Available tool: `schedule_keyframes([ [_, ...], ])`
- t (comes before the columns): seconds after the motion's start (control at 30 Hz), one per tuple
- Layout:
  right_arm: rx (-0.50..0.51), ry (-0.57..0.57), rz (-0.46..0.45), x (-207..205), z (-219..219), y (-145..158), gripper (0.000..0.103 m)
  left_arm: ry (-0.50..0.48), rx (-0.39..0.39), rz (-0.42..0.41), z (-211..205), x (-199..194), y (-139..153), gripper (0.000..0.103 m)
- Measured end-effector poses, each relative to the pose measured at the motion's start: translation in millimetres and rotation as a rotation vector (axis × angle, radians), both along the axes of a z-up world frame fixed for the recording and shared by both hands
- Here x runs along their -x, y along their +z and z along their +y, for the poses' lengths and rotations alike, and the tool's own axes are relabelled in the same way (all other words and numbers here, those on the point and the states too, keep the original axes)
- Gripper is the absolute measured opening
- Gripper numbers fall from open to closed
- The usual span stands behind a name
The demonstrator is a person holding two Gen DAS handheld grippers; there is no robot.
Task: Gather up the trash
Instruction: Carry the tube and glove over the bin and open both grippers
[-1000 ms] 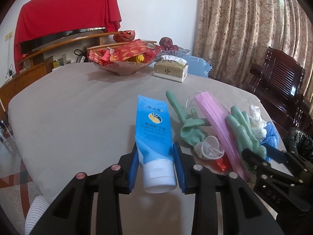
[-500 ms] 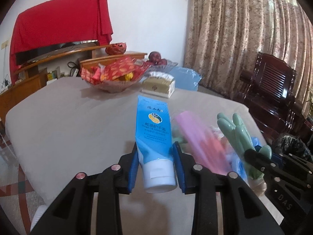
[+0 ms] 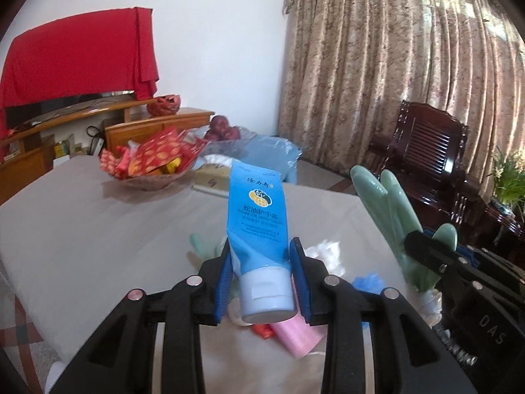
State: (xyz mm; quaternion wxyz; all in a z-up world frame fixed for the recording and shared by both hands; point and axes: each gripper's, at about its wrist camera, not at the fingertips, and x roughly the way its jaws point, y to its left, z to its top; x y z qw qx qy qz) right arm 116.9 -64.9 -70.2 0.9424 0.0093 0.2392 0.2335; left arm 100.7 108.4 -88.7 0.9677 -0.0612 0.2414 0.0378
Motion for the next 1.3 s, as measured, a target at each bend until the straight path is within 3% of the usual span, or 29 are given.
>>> schedule_keyframes([
  [0.2,-0.002,-0.078,-0.031,3.0,-41.0,16.3,0.016,-0.071,0.0,-0.022,-31.1,-7.3,10.6,0.033],
  [0.47,0.027,-0.239,-0.038,10.2,-109.7,15.6,0.016,-0.222,0.015,-0.04,-95.4,-16.6,15.8,0.033],
  [0.8,0.074,-0.439,-0.008,18.6,-206.1,-4.6,0.016,-0.475,0.044,-0.021,-216.4,-40.2,8.6,0.033],
  [1.07,0.093,-0.528,0.045,15.2,-257.9,-38.2,0.016,-0.567,0.048,0.027,-281.7,-61.5,-8.3,0.033],
  [1.17,0.108,-0.554,0.067,11.4,-267.7,-51.1,0.024,-0.597,0.051,0.046,-295.8,-67.7,-13.5,0.034],
  [1.23,0.116,-0.576,0.079,10.1,-273.3,-58.6,0.031,-0.623,0.066,0.063,-299.9,-69.5,-16.1,0.053],
  [1.3,0.123,-0.601,0.082,10.2,-278.0,-63.4,0.047,-0.622,0.069,0.051,-298.9,-68.1,-15.9,0.063],
])
